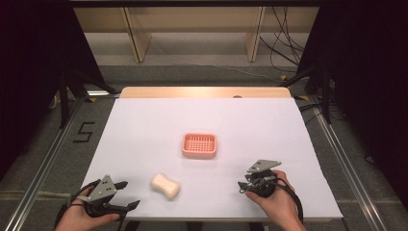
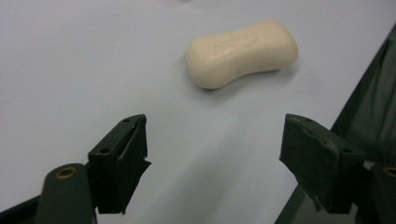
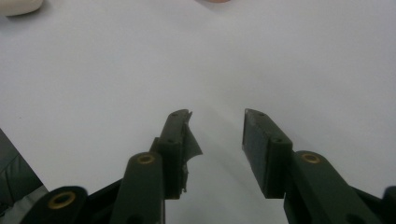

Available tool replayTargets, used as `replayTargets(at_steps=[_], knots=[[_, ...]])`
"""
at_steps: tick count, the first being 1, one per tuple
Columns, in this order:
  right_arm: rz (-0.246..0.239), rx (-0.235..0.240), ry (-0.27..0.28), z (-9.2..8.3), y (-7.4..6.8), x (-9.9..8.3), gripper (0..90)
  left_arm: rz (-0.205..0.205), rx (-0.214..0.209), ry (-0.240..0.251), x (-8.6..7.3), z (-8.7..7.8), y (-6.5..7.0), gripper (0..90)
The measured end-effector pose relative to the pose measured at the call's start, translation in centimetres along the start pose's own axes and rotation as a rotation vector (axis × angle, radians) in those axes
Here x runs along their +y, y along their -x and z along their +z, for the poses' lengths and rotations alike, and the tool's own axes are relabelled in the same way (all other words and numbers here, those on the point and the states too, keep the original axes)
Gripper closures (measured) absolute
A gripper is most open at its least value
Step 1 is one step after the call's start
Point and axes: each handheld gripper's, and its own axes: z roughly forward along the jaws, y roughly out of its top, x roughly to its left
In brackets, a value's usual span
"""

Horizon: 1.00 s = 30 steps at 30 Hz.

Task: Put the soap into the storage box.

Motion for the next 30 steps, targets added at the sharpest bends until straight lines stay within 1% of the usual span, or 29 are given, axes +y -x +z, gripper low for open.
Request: replayTargets(at_steps=[1, 2, 3, 5, 6, 7, 8, 9, 10, 11, 12, 13, 14, 15, 16, 17, 18, 19, 20, 21, 22, 23, 24, 25, 26, 27, 28, 29, 30], knots=[[0.005, -0.002, 0.023, 0.2, 0.0, 0.0, 60.2, 0.0, 0.0, 0.0, 0.0, 0.0, 0.0, 22.7], [0.005, -0.002, 0.023, 0.2, 0.0, 0.0, 60.2, 0.027, -0.003, -0.017, 0.4, 0.1, 0.1, 22.7], [-0.019, -0.009, 0.006, 0.1, 0.2, 0.0, 60.2, 0.048, -0.008, -0.026, 0.7, 0.2, 0.0, 23.2], [-0.023, -0.009, 0.007, 0.1, 0.3, 0.1, 59.9, 0.087, -0.022, -0.058, 1.6, 0.1, 0.0, 24.1], [-0.004, -0.005, 0.011, 0.0, 0.2, 0.1, 59.8, 0.117, -0.046, -0.084, 2.4, 0.2, -0.1, 24.2], [-0.005, -0.009, 0.023, 0.1, 0.3, 0.1, 59.7, 0.137, -0.059, -0.104, 2.9, 0.3, -0.3, 24.3], [-0.018, -0.01, 0.002, -0.1, 0.4, 0.1, 59.5, 0.156, -0.068, -0.111, 3.3, 0.4, -0.4, 24.4], [-0.008, -0.007, -0.001, -0.2, 0.4, 0.2, 59.5, 0.171, -0.081, -0.119, 3.8, 0.6, -0.5, 24.4], [-0.018, -0.024, 0.027, 0.0, 0.6, 0.1, 59.4, 0.183, -0.107, -0.139, 4.2, 0.8, -0.6, 24.3], [-0.018, -0.024, 0.027, 0.0, 0.6, 0.1, 59.4, 0.183, -0.107, -0.139, 4.2, 0.8, -0.6, 24.2], [-0.006, -0.008, 0.006, -0.2, 0.6, 0.1, 59.3, 0.222, -0.133, -0.167, 4.8, 1.1, -0.7, 24.2], [0.014, -0.009, 0.006, -0.2, 0.7, 0.0, 59.0, 0.252, -0.138, -0.177, 5.1, 1.3, -0.8, 24.1], [0.013, -0.012, 0.006, -0.2, 0.8, 0.0, 58.9, 0.295, -0.154, -0.197, 5.9, 1.9, -0.9, 23.8], [0.015, -0.01, 0.003, -0.1, 0.9, 0.0, 58.9, 0.321, -0.162, -0.209, 6.4, 2.1, -0.9, 23.6], [0.025, -0.003, 0.016, 0.0, 0.9, -0.1, 58.9, 0.344, -0.169, -0.213, 6.7, 2.4, -0.9, 23.6], [0.005, -0.019, 0.019, 0.0, 1.0, -0.1, 58.9, 0.367, -0.177, -0.219, 7.1, 2.6, -0.9, 23.5], [0.001, -0.014, 0.003, -0.1, 1.1, -0.1, 58.8, 0.381, -0.182, -0.216, 7.3, 2.9, -0.8, 23.4], [0.001, -0.014, 0.003, -0.1, 1.1, -0.1, 58.8, 0.381, -0.182, -0.216, 7.3, 2.9, -0.8, 23.3], [0.027, -0.006, -0.003, -0.2, 1.0, 0.0, 58.7, 0.431, -0.201, -0.239, 7.9, 3.4, -0.7, 23.2], [0.027, -0.006, -0.003, -0.2, 1.0, 0.0, 58.7, 0.431, -0.201, -0.239, 7.9, 3.4, -0.7, 23.2], [0.022, -0.008, -0.002, -0.1, 1.1, 0.0, 58.6, 0.436, -0.219, -0.249, 8.1, 3.8, -0.5, 23.2], [0.025, -0.006, 0.002, -0.1, 1.1, 0.0, 58.6, 0.449, -0.225, -0.25, 8.3, 4.0, -0.4, 23.4], [0.026, -0.006, 0.001, 0.0, 1.1, -0.1, 58.5, 0.471, -0.237, -0.263, 8.5, 4.4, -0.4, 23.7], [0.013, -0.008, 0.003, 0.1, 1.1, -0.1, 58.5, 0.457, -0.242, -0.253, 8.6, 4.7, -0.2, 23.7], [0.012, -0.004, 0.001, 0.1, 1.1, -0.1, 58.5, 0.483, -0.237, -0.265, 8.8, 4.9, -0.3, 23.7], [0.015, -0.01, 0.012, 0.2, 1.0, -0.2, 58.5, 0.481, -0.246, -0.276, 8.9, 5.1, -0.3, 23.8], [0.011, -0.004, -0.002, 0.1, 1.0, -0.1, 58.4, 0.5, -0.244, -0.284, 9.1, 5.3, -0.3, 23.8], [0.01, -0.003, 0.001, 0.1, 1.0, -0.1, 58.3, 0.53, -0.25, -0.301, 9.4, 5.7, -0.2, 23.8], [0.01, -0.003, 0.001, 0.1, 1.0, -0.1, 58.3, 0.536, -0.255, -0.299, 9.5, 6.0, -0.1, 23.8]])
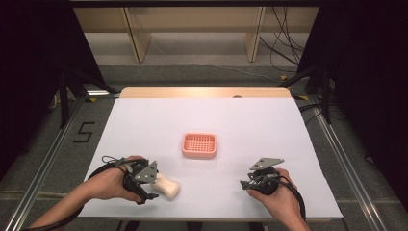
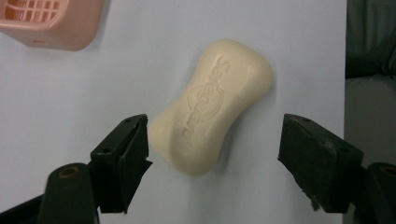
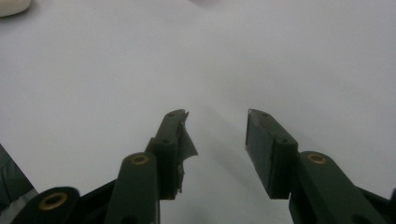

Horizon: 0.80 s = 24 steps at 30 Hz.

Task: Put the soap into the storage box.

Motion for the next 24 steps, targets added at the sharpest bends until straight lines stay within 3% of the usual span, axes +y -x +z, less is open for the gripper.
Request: replayTargets(at_steps=[6, 16, 24], knots=[[0.015, 0.006, -0.01, -0.1, -0.1, 0.0, 58.0, 0.064, -0.044, -0.041, 0.8, 0.8, -0.5, 23.7], [-0.007, 0.011, -0.012, 0.3, -0.3, 0.0, 57.2, 0.112, -0.072, -0.101, 1.7, 2.0, -1.1, 23.4], [0.014, 0.025, -0.023, 0.4, -0.3, -0.1, 56.8, 0.142, -0.11, -0.119, 2.2, 2.8, -1.5, 22.5]])
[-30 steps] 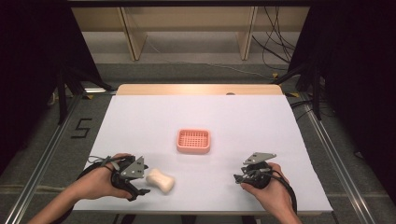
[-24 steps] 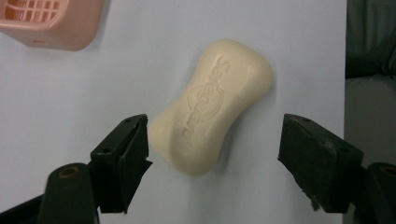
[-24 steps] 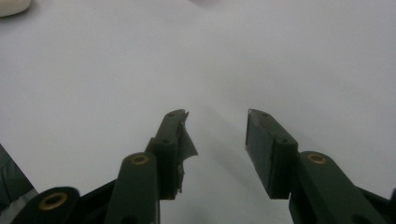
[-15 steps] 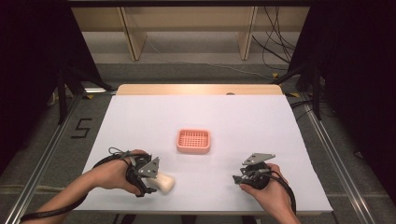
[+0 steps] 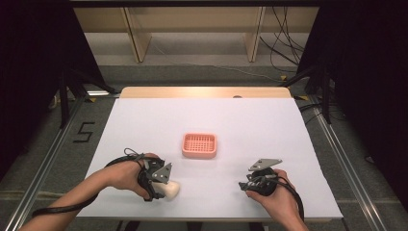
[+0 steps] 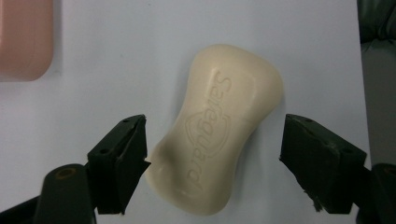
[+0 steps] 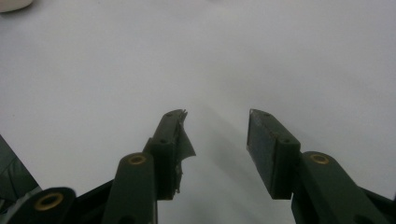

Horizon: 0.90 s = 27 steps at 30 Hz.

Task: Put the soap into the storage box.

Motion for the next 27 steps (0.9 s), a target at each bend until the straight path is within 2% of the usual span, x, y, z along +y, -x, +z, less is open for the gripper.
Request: replayTargets(at_steps=[2, 4, 5, 6, 8, 10, 12, 13, 15, 16, 19, 20, 27], knots=[[-0.004, -0.001, 0.002, 0.0, 0.0, 0.0, 56.8, -0.003, -0.003, 0.001, 0.1, 0.1, 0.0, 22.6], [-0.004, 0.003, 0.001, 0.0, 0.0, 0.0, 56.6, 0.011, -0.016, -0.025, 0.2, 0.3, -0.3, 22.7], [0.001, 0.004, 0.019, 0.2, -0.1, 0.0, 56.6, 0.009, -0.023, -0.041, 0.3, 0.4, -0.3, 23.1], [-0.007, 0.005, -0.001, 0.1, 0.0, 0.0, 56.5, 0.004, -0.03, -0.042, 0.3, 0.4, -0.3, 23.6], [-0.006, 0.006, -0.001, 0.1, 0.0, 0.0, 56.6, 0.008, -0.036, -0.043, 0.4, 0.5, -0.4, 23.7], [0.003, 0.009, 0.013, 0.3, 0.1, -0.1, 56.5, -0.012, -0.028, -0.024, 0.6, 0.8, -0.3, 23.7], [0.002, 0.012, 0.013, 0.3, 0.1, -0.1, 56.5, 0.02, -0.032, -0.061, 0.7, 0.8, -0.6, 23.7], [0.002, 0.013, 0.012, 0.3, 0.1, -0.1, 56.4, 0.02, -0.032, -0.061, 0.7, 0.8, -0.6, 23.7], [0.01, 0.015, 0.012, 0.4, 0.1, -0.1, 56.4, -0.008, -0.046, -0.044, 0.8, 1.2, -0.4, 23.7], [0.011, 0.016, 0.013, 0.4, 0.1, -0.2, 56.4, 0.023, -0.044, -0.069, 0.8, 1.1, -0.6, 23.8], [0.011, 0.017, 0.013, 0.4, 0.1, -0.2, 56.3, 0.03, -0.053, -0.084, 0.9, 1.4, -0.6, 23.8], [-0.003, 0.01, 0.016, 0.5, 0.2, -0.2, 56.3, 0.005, -0.058, -0.067, 0.9, 1.6, -0.5, 24.1], [-0.012, 0.014, 0.003, 0.4, 0.3, -0.2, 56.2, 0.013, -0.072, -0.078, 0.8, 2.0, -0.6, 28.0]])
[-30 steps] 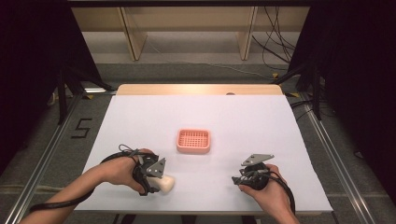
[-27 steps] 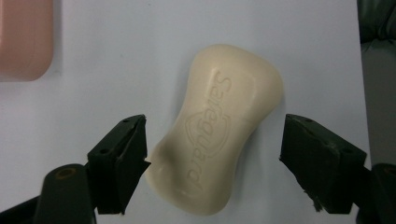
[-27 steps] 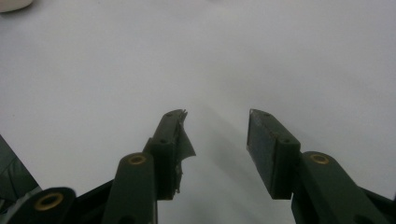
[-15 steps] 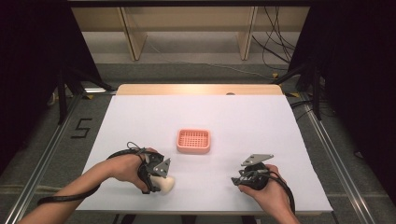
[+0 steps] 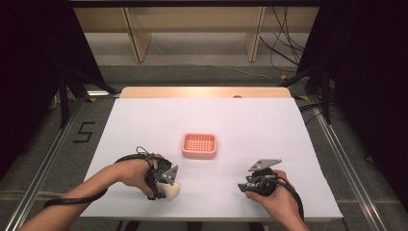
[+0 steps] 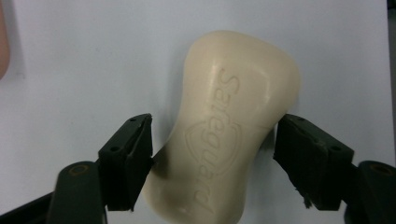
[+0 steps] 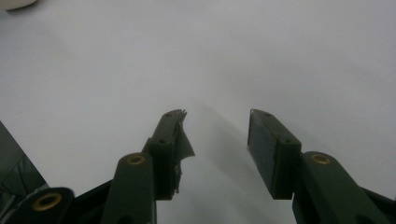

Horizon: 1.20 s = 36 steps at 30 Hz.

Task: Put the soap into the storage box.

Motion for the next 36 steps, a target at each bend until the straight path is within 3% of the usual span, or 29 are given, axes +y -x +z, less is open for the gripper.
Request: replayTargets(at_steps=[2, 6, 7, 8, 12, 13, 14, 23, 28, 29, 36], knots=[[0.004, -0.001, 0.0, 0.0, 0.0, 0.0, 56.1, 0.007, 0.0, -0.018, 0.05, -0.09, -0.17, 31.0], [0.019, 0.006, -0.002, -0.03, -0.08, 0.04, 56.1, -0.036, -0.011, -0.029, 0.21, -0.04, -0.07, 34.9], [0.018, 0.006, -0.003, -0.02, -0.08, 0.04, 56.0, -0.011, -0.007, -0.062, 0.3, -0.19, -0.27, 36.4], [0.019, 0.008, -0.006, -0.02, -0.09, 0.04, 56.0, -0.016, -0.008, -0.07, 0.35, -0.17, -0.28, 37.6], [0.005, 0.006, -0.007, 0.09, 0.03, -0.02, 56.0, -0.04, -0.012, -0.087, 0.43, -0.02, -0.16, 41.7], [0.007, 0.008, -0.011, 0.05, 0.08, -0.01, 55.9, -0.069, -0.016, -0.089, 0.47, 0.06, -0.08, 42.4], [0.015, 0.01, -0.014, 0.02, 0.05, 0.0, 56.0, -0.071, -0.018, -0.095, 0.48, 0.06, -0.08, 43.0], [0.02, 0.014, -0.017, 0.11, 0.07, -0.03, 55.9, -0.132, -0.025, -0.104, 0.51, 0.02, 0.23, 47.3], [0.026, 0.013, -0.02, 0.05, 0.08, -0.04, 55.9, -0.137, -0.015, -0.1, 0.47, 0.0, 0.21, 47.0], [0.026, 0.013, -0.019, 0.04, 0.08, -0.04, 56.0, -0.16, -0.026, -0.098, 0.4, 0.03, 0.34, 46.7], [0.028, 0.014, -0.02, 0.06, 0.09, -0.06, 55.3, -0.16, -0.019, -0.094, 0.35, 0.08, 0.27, 45.8]])
